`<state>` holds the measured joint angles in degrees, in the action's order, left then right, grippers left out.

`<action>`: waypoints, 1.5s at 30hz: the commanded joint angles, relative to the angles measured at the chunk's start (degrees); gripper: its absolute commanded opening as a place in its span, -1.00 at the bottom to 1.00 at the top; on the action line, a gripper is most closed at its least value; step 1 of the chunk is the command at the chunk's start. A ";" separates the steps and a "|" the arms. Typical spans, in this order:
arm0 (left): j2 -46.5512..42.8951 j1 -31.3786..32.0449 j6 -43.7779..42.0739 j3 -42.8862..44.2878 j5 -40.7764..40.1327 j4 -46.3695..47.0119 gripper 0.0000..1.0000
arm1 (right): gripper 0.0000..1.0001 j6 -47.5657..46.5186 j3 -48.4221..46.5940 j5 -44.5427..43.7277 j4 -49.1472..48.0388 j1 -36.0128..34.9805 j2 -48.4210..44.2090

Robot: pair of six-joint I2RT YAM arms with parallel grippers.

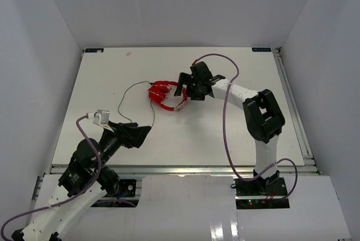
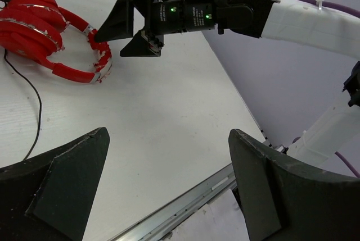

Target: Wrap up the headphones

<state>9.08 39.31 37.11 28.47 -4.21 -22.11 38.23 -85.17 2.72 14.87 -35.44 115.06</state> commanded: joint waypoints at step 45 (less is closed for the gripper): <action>52.54 0.42 -42.59 3.40 32.13 51.68 0.96 | -0.85 -59.01 24.50 41.37 6.66 40.36 -56.95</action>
<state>53.58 39.23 4.22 31.23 22.90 7.83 -21.36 -57.53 32.12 16.32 -1.21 60.47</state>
